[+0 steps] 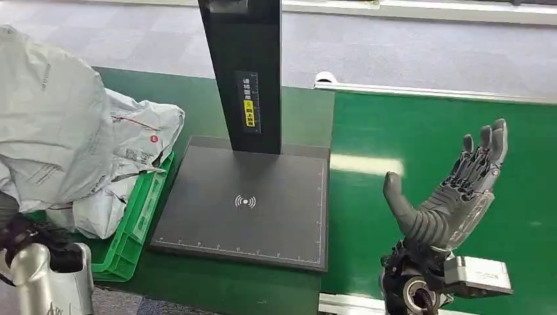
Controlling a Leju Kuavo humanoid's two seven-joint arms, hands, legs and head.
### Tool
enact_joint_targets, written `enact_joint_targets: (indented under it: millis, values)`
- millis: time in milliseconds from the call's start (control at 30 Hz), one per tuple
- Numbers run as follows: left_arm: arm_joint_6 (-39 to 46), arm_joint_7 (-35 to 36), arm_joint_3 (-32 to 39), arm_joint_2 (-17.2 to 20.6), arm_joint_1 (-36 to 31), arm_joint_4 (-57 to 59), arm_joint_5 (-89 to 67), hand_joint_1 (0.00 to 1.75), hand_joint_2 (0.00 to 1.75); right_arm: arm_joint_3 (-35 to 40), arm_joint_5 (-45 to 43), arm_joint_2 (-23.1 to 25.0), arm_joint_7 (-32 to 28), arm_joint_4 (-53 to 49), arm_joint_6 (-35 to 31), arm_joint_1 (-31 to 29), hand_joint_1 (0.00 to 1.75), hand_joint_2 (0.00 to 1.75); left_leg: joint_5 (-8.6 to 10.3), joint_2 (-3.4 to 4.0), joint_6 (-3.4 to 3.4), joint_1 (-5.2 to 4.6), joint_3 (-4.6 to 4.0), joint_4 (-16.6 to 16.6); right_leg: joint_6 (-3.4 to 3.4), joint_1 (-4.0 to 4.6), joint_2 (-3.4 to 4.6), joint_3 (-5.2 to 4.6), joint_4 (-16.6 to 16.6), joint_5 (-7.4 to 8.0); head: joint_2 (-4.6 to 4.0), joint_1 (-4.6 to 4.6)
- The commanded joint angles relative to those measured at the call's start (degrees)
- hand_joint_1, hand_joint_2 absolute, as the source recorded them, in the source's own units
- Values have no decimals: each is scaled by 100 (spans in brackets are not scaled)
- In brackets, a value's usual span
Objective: Moved the parcel from conveyor to table for the left to box.
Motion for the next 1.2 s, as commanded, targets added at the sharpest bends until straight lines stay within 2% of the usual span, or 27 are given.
enact_joint_targets:
  millis: [33,167,200,333,467,533,567,633,667,733,800,833,900,1033,1200]
  values:
    - [513,-11,484,-77,-11,-125,-106,175,175,112,-38,-123,12,496,-132,-84,0,175,2,6,3,0,4,-4,0,1,6,3,-6,4,0,0]
    - [574,-11,224,-104,96,-348,-449,175,175,99,-48,-134,1,500,-164,-57,0,175,5,5,4,0,5,-11,0,1,6,5,-13,7,0,2]
    - [728,-11,199,-184,165,-829,-407,175,175,112,-46,-134,21,529,-120,-79,0,175,2,0,3,-1,4,-7,0,-1,1,5,-8,3,0,0]
    - [342,-11,648,-519,374,-1912,-83,175,175,119,-42,-99,37,614,-167,-105,0,175,-6,22,3,6,0,3,1,6,22,-3,-5,4,2,2]
    - [447,-11,365,-520,453,-2138,-371,175,175,95,-35,-80,65,564,-154,-57,0,175,0,10,6,2,-2,-4,2,3,10,-1,-9,5,2,2]
    - [342,-11,-117,-292,583,-1798,-524,175,175,52,-13,-77,66,505,-187,-7,0,175,0,1,3,-1,2,-3,1,0,-1,3,-5,1,0,2]
    - [107,-11,-561,-105,569,-1172,-662,175,175,-12,17,-96,66,418,-200,58,0,175,10,0,7,-1,0,-17,1,0,-1,3,-20,11,2,2]
    - [-235,312,-1301,115,466,-621,-1359,175,175,-101,42,-110,71,336,-110,103,0,175,16,-27,4,-4,5,-19,0,-3,-28,12,-18,6,2,0]
    - [-439,795,-1709,209,410,-415,-2010,175,175,-149,69,-98,72,314,-67,108,0,175,16,-39,3,-4,4,-14,0,-4,-41,10,-15,2,0,0]
    - [-334,1754,-2277,183,256,174,-3535,175,175,-220,140,-56,101,263,29,110,0,175,13,-46,3,-4,0,-5,1,-4,-49,4,-8,-2,2,0]
    - [104,2291,-2460,134,114,763,-4512,175,175,-177,177,-137,123,320,23,77,0,175,29,-63,6,-3,-9,-14,1,-2,-66,3,-23,10,0,2]
    - [433,2667,-2413,112,-5,1146,-5061,175,175,-168,174,-148,124,356,17,68,0,175,28,-56,4,-5,-7,-13,-1,-5,-60,4,-19,11,2,0]
    - [846,2978,-2121,186,-183,1774,-5434,175,175,-157,179,-136,125,347,7,85,0,175,26,-38,3,-6,5,-18,-4,-5,-42,11,-23,18,2,2]
    - [994,3039,-1738,259,-347,2294,-5586,175,175,-142,192,-139,130,297,-57,132,0,175,17,-4,-2,-7,14,-19,-9,-7,-9,9,-16,21,0,0]
    - [1022,3138,-1395,79,-477,2371,-6045,175,175,-157,233,-57,151,255,-95,200,0,175,13,-3,-1,-1,4,-6,-8,-1,-5,-4,-9,19,0,2]
